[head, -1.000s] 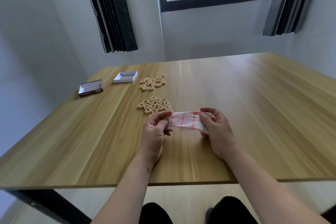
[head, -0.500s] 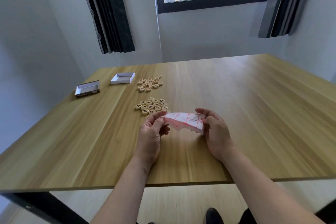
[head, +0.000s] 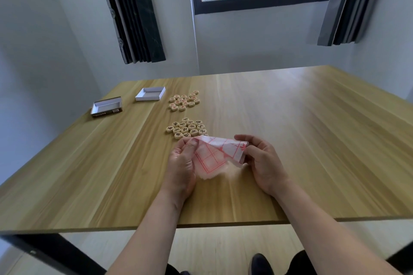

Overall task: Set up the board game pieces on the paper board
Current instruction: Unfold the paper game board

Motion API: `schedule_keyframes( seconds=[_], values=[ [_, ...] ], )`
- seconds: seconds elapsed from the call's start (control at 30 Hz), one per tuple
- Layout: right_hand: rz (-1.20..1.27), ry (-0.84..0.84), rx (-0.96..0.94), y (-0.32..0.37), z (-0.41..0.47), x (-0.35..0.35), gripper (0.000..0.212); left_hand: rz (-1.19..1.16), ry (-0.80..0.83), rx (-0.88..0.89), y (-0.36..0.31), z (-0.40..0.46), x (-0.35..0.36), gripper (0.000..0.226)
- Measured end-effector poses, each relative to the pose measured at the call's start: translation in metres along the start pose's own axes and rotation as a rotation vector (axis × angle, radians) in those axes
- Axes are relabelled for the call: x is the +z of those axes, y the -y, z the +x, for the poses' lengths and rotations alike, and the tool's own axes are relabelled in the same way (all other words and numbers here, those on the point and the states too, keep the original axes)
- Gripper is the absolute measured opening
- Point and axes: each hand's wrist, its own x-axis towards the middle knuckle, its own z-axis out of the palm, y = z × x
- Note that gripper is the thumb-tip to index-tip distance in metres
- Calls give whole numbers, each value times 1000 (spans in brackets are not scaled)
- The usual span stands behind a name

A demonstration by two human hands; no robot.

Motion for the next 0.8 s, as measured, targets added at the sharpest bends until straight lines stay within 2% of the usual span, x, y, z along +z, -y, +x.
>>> schedule_keyframes(
  seconds=[0.1,0.23,0.3,0.4,0.57,0.7,0.8],
  values=[
    [-26,4,-29,-1,0,0,18,2,-26,-15,-2,1,0,10],
    [46,-2,-14,2,-2,2,13,-64,-81,-87,-5,-1,2,37],
    [59,-12,2,3,-2,2,14,-67,-106,-87,-5,0,1,34],
    [95,-31,20,3,-1,0,12,-71,-107,-75,-7,-1,1,17],
    [112,10,20,2,1,-2,17,-79,-97,-107,-9,1,-3,26],
    [30,79,-4,2,-1,-3,18,-56,-107,-126,-10,1,-7,11],
    [32,84,12,0,-1,-3,15,-107,-146,-162,-12,0,-6,14]
  ],
)
